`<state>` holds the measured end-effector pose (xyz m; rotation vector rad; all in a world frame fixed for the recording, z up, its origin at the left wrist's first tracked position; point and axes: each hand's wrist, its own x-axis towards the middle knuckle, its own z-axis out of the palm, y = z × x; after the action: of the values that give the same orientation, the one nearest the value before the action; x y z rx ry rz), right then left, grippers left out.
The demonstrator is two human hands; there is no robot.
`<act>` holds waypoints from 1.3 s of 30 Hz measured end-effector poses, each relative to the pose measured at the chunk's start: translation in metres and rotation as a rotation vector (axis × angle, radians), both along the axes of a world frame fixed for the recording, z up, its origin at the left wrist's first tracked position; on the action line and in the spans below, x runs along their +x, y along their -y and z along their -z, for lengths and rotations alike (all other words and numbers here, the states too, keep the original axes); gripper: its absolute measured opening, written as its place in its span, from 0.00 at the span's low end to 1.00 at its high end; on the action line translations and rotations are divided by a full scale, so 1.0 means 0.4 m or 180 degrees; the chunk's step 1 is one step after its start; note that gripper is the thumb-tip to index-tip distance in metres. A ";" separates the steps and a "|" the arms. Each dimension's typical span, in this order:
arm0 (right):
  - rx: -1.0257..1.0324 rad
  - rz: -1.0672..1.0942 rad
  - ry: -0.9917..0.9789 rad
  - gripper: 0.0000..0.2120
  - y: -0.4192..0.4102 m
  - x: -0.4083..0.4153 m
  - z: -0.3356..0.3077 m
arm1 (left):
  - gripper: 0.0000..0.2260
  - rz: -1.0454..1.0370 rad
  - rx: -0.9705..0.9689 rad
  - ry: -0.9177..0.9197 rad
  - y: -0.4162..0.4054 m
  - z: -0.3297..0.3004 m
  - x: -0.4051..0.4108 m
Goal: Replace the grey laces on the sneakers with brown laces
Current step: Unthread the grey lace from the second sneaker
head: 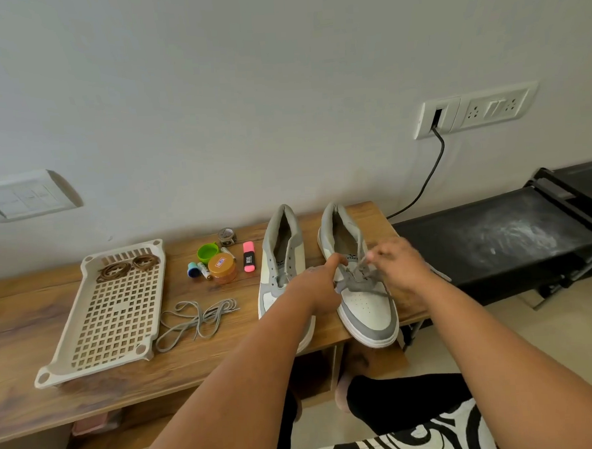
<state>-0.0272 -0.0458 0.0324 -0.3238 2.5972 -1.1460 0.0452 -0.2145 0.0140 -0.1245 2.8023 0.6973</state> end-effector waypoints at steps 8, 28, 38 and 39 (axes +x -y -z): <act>-0.0195 0.1688 0.0197 0.11 -0.134 -0.054 0.027 | 0.27 -0.0014 0.0022 0.0082 -0.002 -0.003 -0.005; 0.0494 0.0638 -0.0178 0.10 -0.114 -0.058 -0.001 | 0.19 -0.0031 0.0272 -0.0076 0.000 -0.022 0.014; 0.0160 -0.0609 -0.0548 0.28 -0.046 -0.026 -0.029 | 0.13 -0.0240 -0.0268 -0.1068 -0.069 -0.027 0.010; 0.0145 -0.0779 -0.0580 0.30 -0.027 -0.020 -0.033 | 0.14 -0.0209 -0.0266 -0.1109 -0.077 -0.021 0.011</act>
<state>-0.0352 -0.0348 0.0457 -0.7446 2.6383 -1.0128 0.0496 -0.1839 0.0225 -0.1208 3.1751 0.6730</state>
